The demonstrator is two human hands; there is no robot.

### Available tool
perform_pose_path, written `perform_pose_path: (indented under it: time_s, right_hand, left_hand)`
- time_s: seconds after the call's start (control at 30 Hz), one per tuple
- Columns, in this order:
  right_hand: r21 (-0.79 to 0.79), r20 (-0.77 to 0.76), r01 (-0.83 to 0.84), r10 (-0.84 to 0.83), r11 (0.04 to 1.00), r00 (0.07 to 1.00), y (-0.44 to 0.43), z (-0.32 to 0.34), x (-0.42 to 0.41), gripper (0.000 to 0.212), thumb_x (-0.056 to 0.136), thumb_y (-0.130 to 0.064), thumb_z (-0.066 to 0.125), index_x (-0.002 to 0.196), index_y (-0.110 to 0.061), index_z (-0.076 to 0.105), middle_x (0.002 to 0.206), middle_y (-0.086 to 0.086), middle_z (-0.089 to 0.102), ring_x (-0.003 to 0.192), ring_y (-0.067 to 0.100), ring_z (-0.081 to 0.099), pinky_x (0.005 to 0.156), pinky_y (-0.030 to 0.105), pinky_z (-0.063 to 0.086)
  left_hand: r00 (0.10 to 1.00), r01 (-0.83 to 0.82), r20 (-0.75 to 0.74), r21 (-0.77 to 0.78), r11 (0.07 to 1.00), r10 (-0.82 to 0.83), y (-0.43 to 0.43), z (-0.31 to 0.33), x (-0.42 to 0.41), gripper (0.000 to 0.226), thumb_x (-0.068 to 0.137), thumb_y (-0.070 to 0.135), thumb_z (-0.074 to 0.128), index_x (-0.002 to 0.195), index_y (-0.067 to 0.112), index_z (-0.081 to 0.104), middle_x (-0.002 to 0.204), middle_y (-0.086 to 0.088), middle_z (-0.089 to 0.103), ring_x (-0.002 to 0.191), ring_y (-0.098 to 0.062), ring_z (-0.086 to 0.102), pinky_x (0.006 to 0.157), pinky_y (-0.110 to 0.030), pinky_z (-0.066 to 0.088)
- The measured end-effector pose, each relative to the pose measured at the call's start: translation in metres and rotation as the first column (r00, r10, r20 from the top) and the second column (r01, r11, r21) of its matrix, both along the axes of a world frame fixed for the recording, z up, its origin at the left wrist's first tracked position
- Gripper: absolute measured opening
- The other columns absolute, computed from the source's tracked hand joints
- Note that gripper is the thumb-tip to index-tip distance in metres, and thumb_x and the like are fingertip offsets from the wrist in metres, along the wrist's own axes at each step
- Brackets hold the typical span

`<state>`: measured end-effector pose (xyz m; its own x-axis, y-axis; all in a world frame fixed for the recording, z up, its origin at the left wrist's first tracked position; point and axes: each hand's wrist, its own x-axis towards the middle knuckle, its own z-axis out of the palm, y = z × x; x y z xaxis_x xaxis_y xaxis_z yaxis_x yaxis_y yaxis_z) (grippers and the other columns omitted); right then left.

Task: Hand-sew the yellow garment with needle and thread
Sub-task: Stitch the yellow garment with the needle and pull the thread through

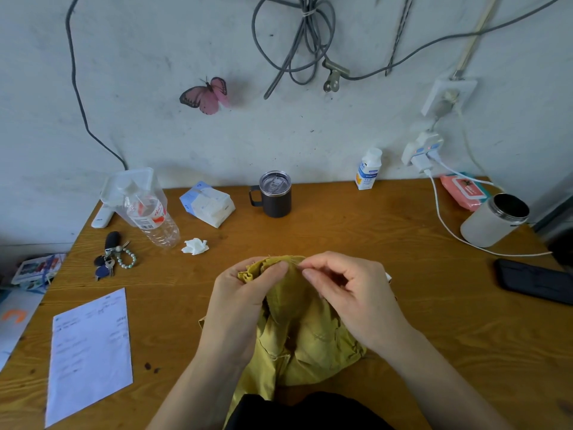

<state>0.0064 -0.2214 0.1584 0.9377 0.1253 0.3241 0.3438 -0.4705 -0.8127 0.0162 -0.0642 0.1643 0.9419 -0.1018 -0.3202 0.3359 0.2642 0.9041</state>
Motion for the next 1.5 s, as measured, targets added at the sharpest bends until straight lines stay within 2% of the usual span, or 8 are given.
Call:
perform_pose_path:
  time_s: [0.2, 0.43, 0.63, 0.77, 0.87, 1.07, 1.33, 1.5]
  right_hand:
    - [-0.023, -0.006, 0.007, -0.007, 1.0, 1.0, -0.003, 0.001, 0.0, 0.014, 0.087, -0.011, 0.063, 0.095, -0.018, 0.072, 0.083, -0.011, 0.071, 0.078, -0.002, 0.064, 0.067, 0.013, 0.051]
    - [-0.031, -0.097, -0.023, 0.02, 0.999, 0.995, -0.007, 0.004, 0.002, 0.015, 0.086, -0.011, 0.064, 0.094, -0.019, 0.072, 0.073, -0.019, 0.066, 0.072, -0.003, 0.062, 0.065, 0.01, 0.047]
    - [-0.022, -0.285, -0.117, 0.106, 0.993, 0.953, -0.014, 0.002, 0.003, 0.039, 0.091, -0.018, 0.057, 0.128, -0.029, 0.054, 0.057, -0.016, 0.057, 0.057, 0.001, 0.056, 0.068, 0.012, 0.046]
    - [0.015, -0.364, -0.162, 0.156, 0.987, 0.918, -0.018, 0.005, 0.004, 0.025, 0.093, -0.016, 0.055, 0.109, -0.033, 0.063, 0.055, -0.012, 0.058, 0.053, 0.0, 0.054, 0.062, 0.015, 0.046]
    - [0.024, -0.363, -0.13, 0.13, 0.991, 0.923, -0.018, 0.004, 0.004, 0.015, 0.091, -0.017, 0.056, 0.091, -0.029, 0.066, 0.054, -0.01, 0.058, 0.05, 0.001, 0.053, 0.058, 0.017, 0.046]
    - [-0.019, -0.299, -0.016, 0.01, 1.0, 0.954, -0.011, 0.004, -0.002, 0.012, 0.09, -0.019, 0.059, 0.083, -0.028, 0.064, 0.055, -0.007, 0.06, 0.049, 0.005, 0.054, 0.056, 0.024, 0.046]
    - [-0.198, -0.12, 0.084, -0.11, 0.977, 0.987, 0.0, 0.003, -0.006, 0.005, 0.088, -0.016, 0.061, 0.087, -0.016, 0.066, 0.055, -0.008, 0.058, 0.051, 0.007, 0.054, 0.048, 0.015, 0.038]
    - [-0.128, -0.172, 0.081, -0.102, 0.988, 0.98, -0.003, 0.002, -0.006, 0.009, 0.089, -0.018, 0.06, 0.093, -0.018, 0.068, 0.066, -0.007, 0.067, 0.063, 0.005, 0.062, 0.057, 0.022, 0.05]
  left_hand:
    - [1.0, 0.013, -0.014, 0.029, 0.999, -0.013, -0.002, 0.0, 0.0, 0.01, 0.073, 0.02, 0.07, 0.075, 0.016, 0.078, 0.083, -0.013, 0.076, 0.078, -0.025, 0.074, 0.069, -0.031, 0.056]
    - [0.999, 0.039, 0.003, 0.079, 0.996, -0.039, -0.002, 0.001, -0.001, 0.009, 0.071, 0.019, 0.072, 0.075, 0.013, 0.078, 0.08, -0.015, 0.075, 0.076, -0.027, 0.073, 0.066, -0.03, 0.058]
    - [0.996, 0.065, 0.052, 0.158, 0.985, -0.074, -0.002, 0.002, -0.002, 0.012, 0.082, 0.011, 0.068, 0.075, 0.013, 0.077, 0.078, -0.015, 0.075, 0.073, -0.029, 0.072, 0.064, -0.029, 0.058]
    - [0.991, 0.076, 0.089, 0.236, 0.969, -0.1, -0.003, 0.002, -0.001, 0.015, 0.083, 0.009, 0.068, 0.073, 0.017, 0.077, 0.076, -0.012, 0.075, 0.073, -0.027, 0.072, 0.064, -0.029, 0.058]
    - [0.988, 0.062, 0.118, 0.28, 0.958, -0.098, -0.004, 0.001, -0.002, 0.017, 0.083, 0.008, 0.069, 0.072, 0.018, 0.077, 0.073, -0.01, 0.075, 0.072, -0.027, 0.071, 0.064, -0.031, 0.059]
    - [0.979, -0.053, 0.201, 0.433, 0.9, -0.039, -0.008, -0.003, -0.004, 0.013, 0.08, 0.014, 0.073, 0.07, 0.022, 0.074, 0.066, -0.002, 0.072, 0.065, -0.02, 0.068, 0.058, -0.027, 0.058]
    - [0.948, -0.134, 0.314, 0.537, 0.833, -0.05, -0.019, -0.003, -0.013, 0.018, 0.08, 0.013, 0.074, 0.069, 0.027, 0.074, 0.066, 0.01, 0.071, 0.061, -0.008, 0.065, 0.058, -0.03, 0.057]
    - [0.962, -0.074, 0.265, 0.505, 0.86, -0.073, -0.017, -0.004, -0.01, 0.017, 0.081, 0.013, 0.073, 0.07, 0.025, 0.076, 0.067, 0.008, 0.073, 0.063, -0.008, 0.067, 0.058, -0.025, 0.058]
